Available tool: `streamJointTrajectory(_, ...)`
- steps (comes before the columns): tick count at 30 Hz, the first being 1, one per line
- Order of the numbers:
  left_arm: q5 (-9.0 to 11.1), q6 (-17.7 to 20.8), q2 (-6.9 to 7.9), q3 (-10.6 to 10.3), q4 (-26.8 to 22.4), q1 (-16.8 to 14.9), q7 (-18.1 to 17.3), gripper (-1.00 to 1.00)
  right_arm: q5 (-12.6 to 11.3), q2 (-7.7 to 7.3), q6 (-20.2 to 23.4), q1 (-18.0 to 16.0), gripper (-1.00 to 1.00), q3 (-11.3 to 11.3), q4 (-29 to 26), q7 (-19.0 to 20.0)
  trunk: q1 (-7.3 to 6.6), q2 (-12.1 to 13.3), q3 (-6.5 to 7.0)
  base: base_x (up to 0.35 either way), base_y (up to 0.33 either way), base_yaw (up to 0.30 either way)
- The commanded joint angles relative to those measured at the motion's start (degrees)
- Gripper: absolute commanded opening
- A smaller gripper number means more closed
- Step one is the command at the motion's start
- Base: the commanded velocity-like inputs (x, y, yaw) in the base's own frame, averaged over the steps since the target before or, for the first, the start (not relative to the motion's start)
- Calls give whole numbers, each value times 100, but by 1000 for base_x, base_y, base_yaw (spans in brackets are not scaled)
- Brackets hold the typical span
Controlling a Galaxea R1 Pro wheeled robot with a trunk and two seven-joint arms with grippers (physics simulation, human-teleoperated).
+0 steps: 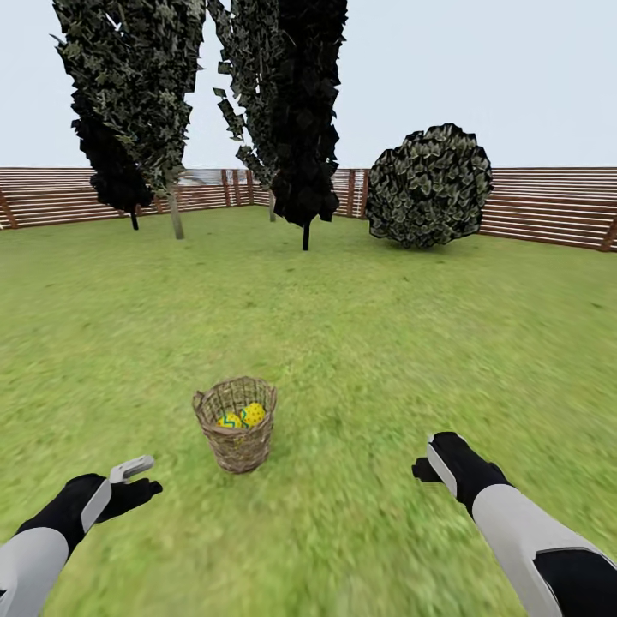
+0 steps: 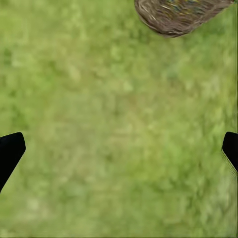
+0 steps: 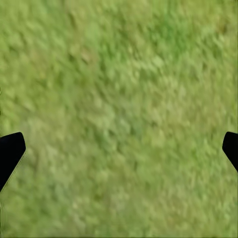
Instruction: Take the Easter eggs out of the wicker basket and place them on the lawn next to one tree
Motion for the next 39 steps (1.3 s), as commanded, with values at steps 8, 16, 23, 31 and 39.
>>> streamJointTrajectory(8,22,36,6,28,-8,-3,-9,100,-61,-6,24,-5,100,51,-8,-39,3,-3,-6,339,0,0)
streamJointTrajectory(16,22,36,16,22,-8,-3,10,100,-61,2,23,-5,100,53,-8,-39,3,-3,-6,339,0,0)
streamJointTrajectory(23,22,33,18,22,-14,-3,17,100,-61,3,23,-6,100,60,-8,-39,3,-3,-6,339,0,0)
streamJointTrajectory(31,13,-6,3,38,-29,-3,19,100,-61,18,15,-5,100,60,-6,-39,3,-3,-6,258,0,0)
streamJointTrajectory(39,19,-19,-99,45,-17,-3,790,100,-61,12,14,-7,100,60,-7,-39,3,-3,-6,322,0,0)
